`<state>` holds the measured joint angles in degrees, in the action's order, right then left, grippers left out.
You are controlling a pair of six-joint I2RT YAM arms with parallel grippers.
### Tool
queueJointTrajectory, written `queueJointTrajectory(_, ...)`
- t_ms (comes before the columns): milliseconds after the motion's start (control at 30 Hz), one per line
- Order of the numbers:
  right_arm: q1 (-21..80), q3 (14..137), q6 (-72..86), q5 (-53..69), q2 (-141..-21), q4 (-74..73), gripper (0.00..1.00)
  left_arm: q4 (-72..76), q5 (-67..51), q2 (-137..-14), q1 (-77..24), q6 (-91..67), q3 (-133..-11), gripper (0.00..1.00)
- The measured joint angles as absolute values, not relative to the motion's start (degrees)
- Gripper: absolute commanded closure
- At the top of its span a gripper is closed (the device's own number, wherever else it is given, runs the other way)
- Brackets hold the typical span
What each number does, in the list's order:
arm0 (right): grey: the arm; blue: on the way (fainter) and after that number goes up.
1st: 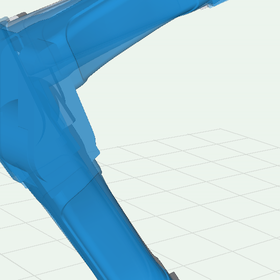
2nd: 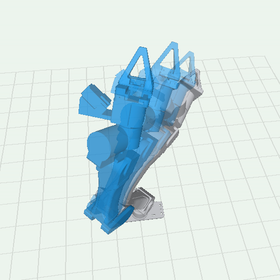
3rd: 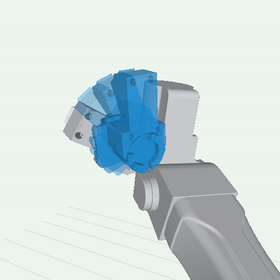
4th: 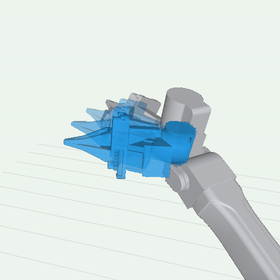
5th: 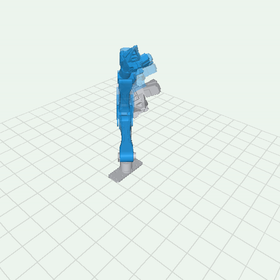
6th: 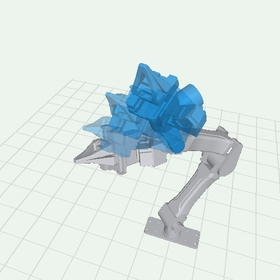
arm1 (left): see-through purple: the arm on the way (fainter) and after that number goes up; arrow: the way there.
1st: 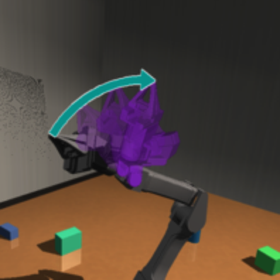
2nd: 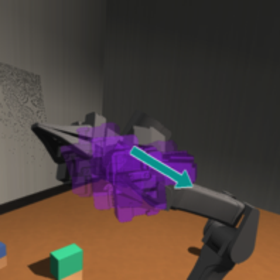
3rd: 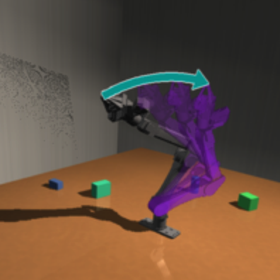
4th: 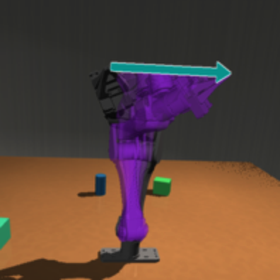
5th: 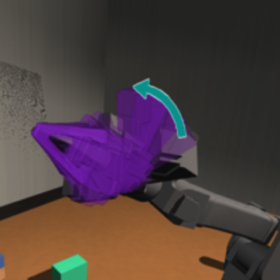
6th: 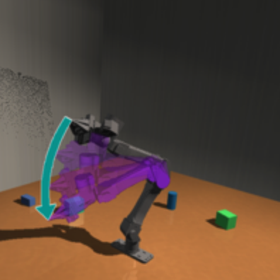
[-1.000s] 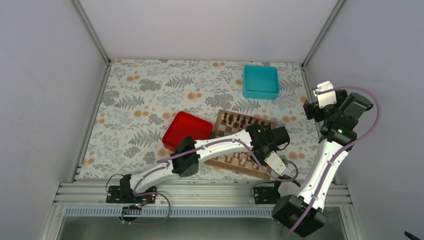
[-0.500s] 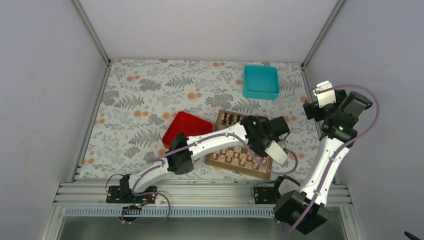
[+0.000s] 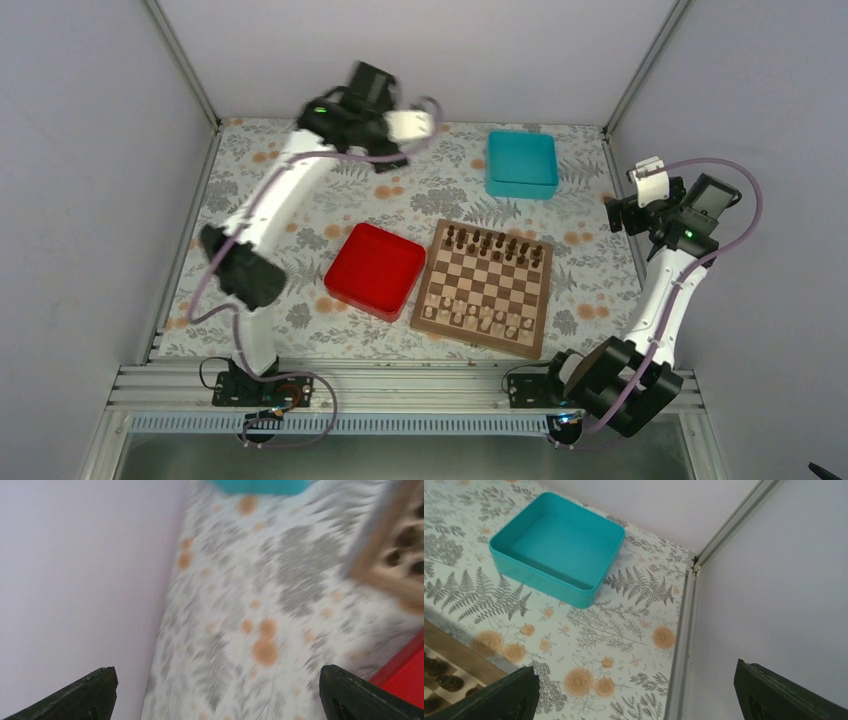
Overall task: Set up the chess pieces on the board
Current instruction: Reset both arms
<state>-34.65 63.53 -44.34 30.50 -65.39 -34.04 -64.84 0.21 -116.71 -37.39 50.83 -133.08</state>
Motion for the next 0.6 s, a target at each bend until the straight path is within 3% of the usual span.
queueJointTrajectory(267, -34.63, 63.72, -35.42, 34.30, -70.63, -29.41, 0.00, -28.69, -3.03, -85.73, -5.08, 35.51, -89.43, 0.00)
queueJointTrajectory(400, -34.63, 62.39, -27.05, 33.98, -71.22, -22.94, 0.00, -18.13, -7.18, -80.25, 5.41, 27.38, -78.26, 0.00)
queueJointTrajectory(600, -34.59, 58.11, -20.67, 34.26, -66.41, -15.40, 0.00, -11.70, -11.60, -79.96, 8.88, 21.06, -74.28, 0.00)
